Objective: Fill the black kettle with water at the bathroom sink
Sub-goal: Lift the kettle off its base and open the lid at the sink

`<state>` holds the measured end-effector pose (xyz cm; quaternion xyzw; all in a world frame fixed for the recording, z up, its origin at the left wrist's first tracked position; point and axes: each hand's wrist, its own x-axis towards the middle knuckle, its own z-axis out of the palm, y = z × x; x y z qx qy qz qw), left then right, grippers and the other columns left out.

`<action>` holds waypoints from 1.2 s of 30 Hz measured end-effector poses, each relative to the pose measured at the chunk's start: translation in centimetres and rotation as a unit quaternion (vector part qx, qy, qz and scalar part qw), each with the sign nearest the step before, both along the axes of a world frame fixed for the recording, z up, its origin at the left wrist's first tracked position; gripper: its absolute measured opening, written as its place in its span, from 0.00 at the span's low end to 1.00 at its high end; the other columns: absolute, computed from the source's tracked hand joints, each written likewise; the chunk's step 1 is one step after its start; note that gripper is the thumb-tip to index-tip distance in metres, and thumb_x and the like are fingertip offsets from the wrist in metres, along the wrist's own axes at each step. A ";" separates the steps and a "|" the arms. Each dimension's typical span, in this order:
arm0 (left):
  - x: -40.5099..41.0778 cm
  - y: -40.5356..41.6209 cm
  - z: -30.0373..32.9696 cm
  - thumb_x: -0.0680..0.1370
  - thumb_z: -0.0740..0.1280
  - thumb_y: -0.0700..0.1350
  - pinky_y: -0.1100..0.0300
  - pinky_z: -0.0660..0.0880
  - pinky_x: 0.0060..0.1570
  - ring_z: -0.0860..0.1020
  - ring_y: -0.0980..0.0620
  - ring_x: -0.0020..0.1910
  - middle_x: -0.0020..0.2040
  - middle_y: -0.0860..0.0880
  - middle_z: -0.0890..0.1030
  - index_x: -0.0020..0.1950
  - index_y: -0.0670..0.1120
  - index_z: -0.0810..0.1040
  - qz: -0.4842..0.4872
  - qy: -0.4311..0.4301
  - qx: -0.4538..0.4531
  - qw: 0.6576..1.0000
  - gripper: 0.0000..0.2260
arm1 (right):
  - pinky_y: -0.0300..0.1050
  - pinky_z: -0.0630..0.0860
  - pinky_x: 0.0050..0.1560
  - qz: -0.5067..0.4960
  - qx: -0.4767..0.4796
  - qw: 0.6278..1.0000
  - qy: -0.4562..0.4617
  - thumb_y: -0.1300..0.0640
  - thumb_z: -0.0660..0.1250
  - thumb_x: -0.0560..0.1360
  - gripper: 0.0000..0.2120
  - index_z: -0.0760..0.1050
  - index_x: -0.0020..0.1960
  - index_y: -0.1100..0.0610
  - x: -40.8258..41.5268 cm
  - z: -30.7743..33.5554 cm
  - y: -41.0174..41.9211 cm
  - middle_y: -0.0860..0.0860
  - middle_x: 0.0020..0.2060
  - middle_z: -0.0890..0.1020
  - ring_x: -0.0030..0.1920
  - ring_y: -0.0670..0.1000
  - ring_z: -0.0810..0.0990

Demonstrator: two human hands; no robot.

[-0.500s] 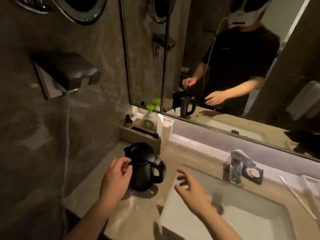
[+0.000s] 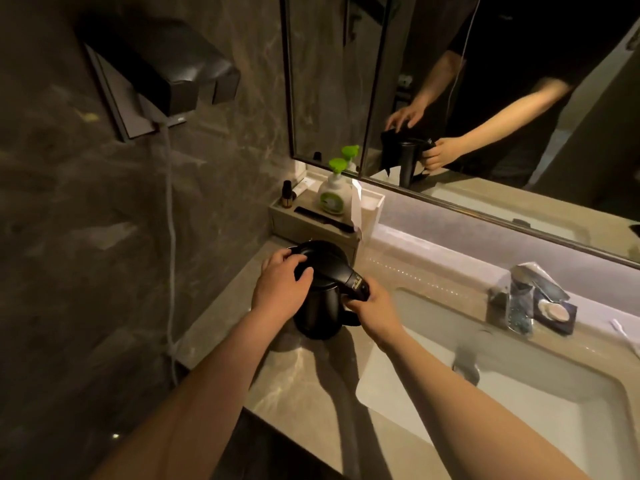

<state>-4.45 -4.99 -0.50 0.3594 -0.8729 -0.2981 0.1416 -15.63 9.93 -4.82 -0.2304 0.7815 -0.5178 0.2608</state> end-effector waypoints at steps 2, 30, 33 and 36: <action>-0.1 -0.2 0.5 0.79 0.61 0.54 0.51 0.66 0.65 0.63 0.49 0.69 0.71 0.49 0.67 0.68 0.51 0.73 -0.007 0.014 0.017 1.000 0.19 | 0.39 0.75 0.40 -0.020 -0.029 0.999 0.004 0.70 0.68 0.72 0.14 0.75 0.54 0.57 0.3 0.5 0.2 0.55 0.45 0.82 0.47 0.52 0.80; -15.7 24.6 3.4 0.75 0.63 0.39 0.52 0.70 0.62 0.75 0.47 0.61 0.62 0.46 0.79 0.62 0.47 0.78 -0.291 0.079 0.111 0.947 0.16 | 0.40 0.71 0.34 -0.298 0.019 0.952 0.068 0.58 0.76 0.71 0.11 0.75 0.44 0.46 -4.7 1.3 35.6 0.42 0.39 0.82 0.40 0.40 0.79; -18.3 25.0 1.1 0.76 0.63 0.39 0.57 0.68 0.60 0.75 0.46 0.62 0.64 0.45 0.78 0.64 0.46 0.77 -0.336 0.001 0.075 0.939 0.17 | 0.40 0.71 0.34 -0.305 0.042 0.951 0.040 0.57 0.75 0.72 0.10 0.75 0.44 0.46 -5.3 -0.6 36.9 0.44 0.40 0.81 0.42 0.44 0.79; -21.6 25.1 -0.8 0.77 0.61 0.41 0.52 0.69 0.61 0.74 0.44 0.63 0.66 0.44 0.76 0.67 0.47 0.75 -0.374 -0.052 0.013 0.926 0.18 | 0.41 0.72 0.34 -0.310 0.066 0.948 0.004 0.56 0.74 0.73 0.09 0.75 0.49 0.50 -6.2 -2.5 36.5 0.43 0.42 0.79 0.42 0.43 0.77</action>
